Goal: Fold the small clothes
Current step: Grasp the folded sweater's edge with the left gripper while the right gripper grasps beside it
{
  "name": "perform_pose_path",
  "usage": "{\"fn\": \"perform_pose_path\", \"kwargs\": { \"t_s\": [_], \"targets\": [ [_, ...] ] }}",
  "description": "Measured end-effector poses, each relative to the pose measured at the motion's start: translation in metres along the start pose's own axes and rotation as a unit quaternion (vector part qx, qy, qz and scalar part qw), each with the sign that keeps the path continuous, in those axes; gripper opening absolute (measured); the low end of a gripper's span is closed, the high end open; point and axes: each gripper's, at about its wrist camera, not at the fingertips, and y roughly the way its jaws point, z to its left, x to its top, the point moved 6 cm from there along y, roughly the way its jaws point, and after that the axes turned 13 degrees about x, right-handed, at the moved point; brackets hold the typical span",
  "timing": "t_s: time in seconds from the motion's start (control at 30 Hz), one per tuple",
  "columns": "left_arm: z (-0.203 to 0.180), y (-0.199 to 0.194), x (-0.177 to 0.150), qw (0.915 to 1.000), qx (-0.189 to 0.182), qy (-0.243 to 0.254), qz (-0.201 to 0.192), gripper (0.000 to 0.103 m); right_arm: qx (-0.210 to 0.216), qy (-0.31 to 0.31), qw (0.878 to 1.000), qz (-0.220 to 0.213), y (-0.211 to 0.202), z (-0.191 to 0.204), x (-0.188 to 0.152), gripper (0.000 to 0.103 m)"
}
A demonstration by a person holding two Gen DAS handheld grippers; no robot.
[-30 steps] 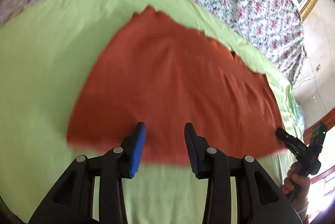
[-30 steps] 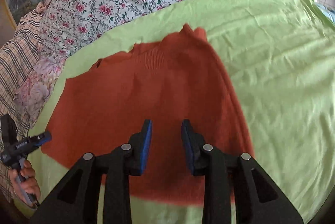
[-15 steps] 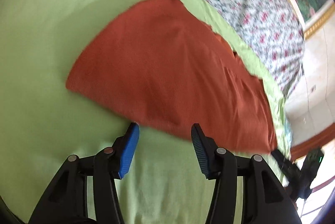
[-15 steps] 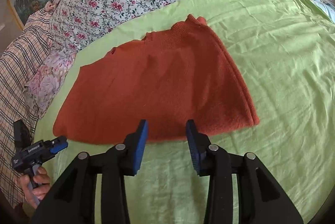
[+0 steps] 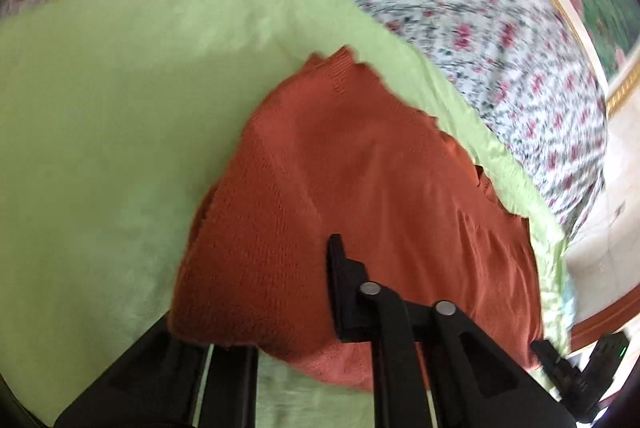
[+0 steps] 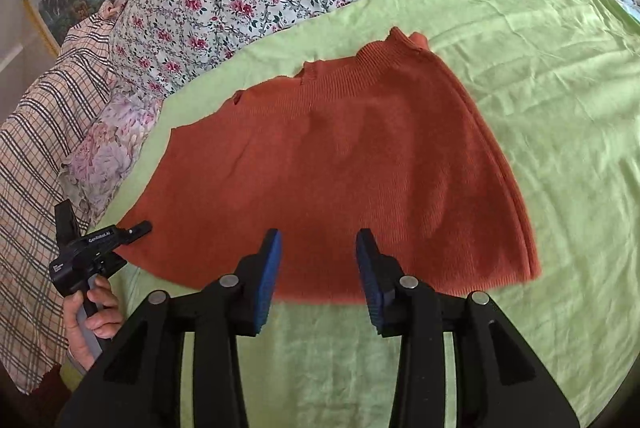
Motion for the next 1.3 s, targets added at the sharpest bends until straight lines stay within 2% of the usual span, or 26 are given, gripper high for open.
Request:
{"fn": "perform_pose_path", "kwargs": {
  "t_s": [0.07,0.17,0.27,0.37,0.4,0.5,0.53,0.57,0.6,0.67,0.83,0.87,0.9,0.93,0.97,1.03,1.07,1.13,1.17,1.27,1.3],
  "targets": [
    [-0.027,-0.020,0.001,0.9984,-0.002,0.046,-0.034,0.009,0.009,0.007,1.000,-0.001,0.003,-0.004,0.009,0.040],
    [-0.075,-0.042,-0.005,0.9922,-0.029,0.106,-0.058,0.008,0.018,0.011,1.000,-0.001,0.005,-0.011,0.025,0.040],
    [-0.125,-0.051,-0.026,0.9811,-0.057,0.173,-0.066,0.008,0.056,0.036,0.998,0.012,0.009,-0.020,0.040,0.040],
    [-0.167,-0.036,-0.058,0.9677,-0.053,0.239,-0.060,0.008,0.104,0.081,0.991,0.039,0.026,-0.031,0.057,0.040],
    [-0.174,-0.030,-0.067,0.9647,-0.052,0.252,-0.055,0.008,0.104,0.081,0.991,0.039,0.026,-0.031,0.057,0.041],
    [-0.192,-0.005,-0.096,0.9546,-0.042,0.293,-0.033,0.007,0.128,0.098,0.985,0.062,0.045,-0.033,0.066,0.054],
    [-0.194,-0.002,-0.103,0.9519,-0.033,0.302,-0.037,0.007,0.136,0.101,0.983,0.069,0.053,-0.031,0.068,0.059],
    [-0.195,0.000,-0.106,0.9491,-0.027,0.311,-0.044,0.007,0.147,0.103,0.980,0.086,0.071,-0.027,0.072,0.060],
    [-0.196,0.000,-0.108,0.9476,-0.025,0.315,-0.048,0.007,0.147,0.103,0.980,0.086,0.071,-0.027,0.072,0.060],
    [-0.195,-0.002,-0.108,0.9469,-0.025,0.316,-0.051,0.008,0.154,0.095,0.977,0.117,0.109,-0.015,0.078,0.061],
    [-0.194,-0.004,-0.104,0.9473,-0.028,0.315,-0.049,0.008,0.161,0.083,0.972,0.146,0.164,0.006,0.088,0.061],
    [-0.194,-0.005,-0.104,0.9468,-0.028,0.317,-0.050,0.008,0.156,0.076,0.973,0.151,0.173,0.010,0.089,0.056],
    [-0.194,-0.008,-0.103,0.9462,-0.027,0.318,-0.053,0.008,0.150,0.069,0.974,0.154,0.178,0.013,0.090,0.046],
    [-0.198,-0.010,-0.100,0.9460,-0.028,0.318,-0.054,0.008,0.142,0.060,0.976,0.156,0.180,0.015,0.092,0.020],
    [-0.200,-0.015,-0.101,0.9458,-0.030,0.319,-0.055,0.008,0.142,0.060,0.976,0.156,0.180,0.015,0.092,0.016],
    [-0.207,-0.029,-0.099,0.9446,-0.048,0.319,-0.060,0.008,0.155,0.051,0.976,0.145,0.170,0.021,0.100,0.015],
    [-0.213,-0.036,-0.099,0.9438,-0.061,0.319,-0.061,0.008,0.171,0.033,0.977,0.122,0.145,0.026,0.114,0.014],
    [-0.232,-0.050,-0.100,0.9409,-0.093,0.320,-0.062,0.008,0.174,0.022,0.978,0.112,0.132,0.027,0.120,0.014],
    [-0.246,-0.054,-0.104,0.9379,-0.107,0.325,-0.059,0.008,0.167,-0.001,0.982,0.089,0.103,0.025,0.134,0.014],
    [-0.281,-0.049,-0.120,0.9318,-0.132,0.336,-0.039,0.008,0.145,-0.020,0.986,0.076,0.080,0.014,0.143,0.014],
    [-0.292,-0.044,-0.128,0.9293,-0.139,0.340,-0.032,0.008,0.121,-0.029,0.990,0.072,0.070,0.003,0.146,0.014]
  ]
}}
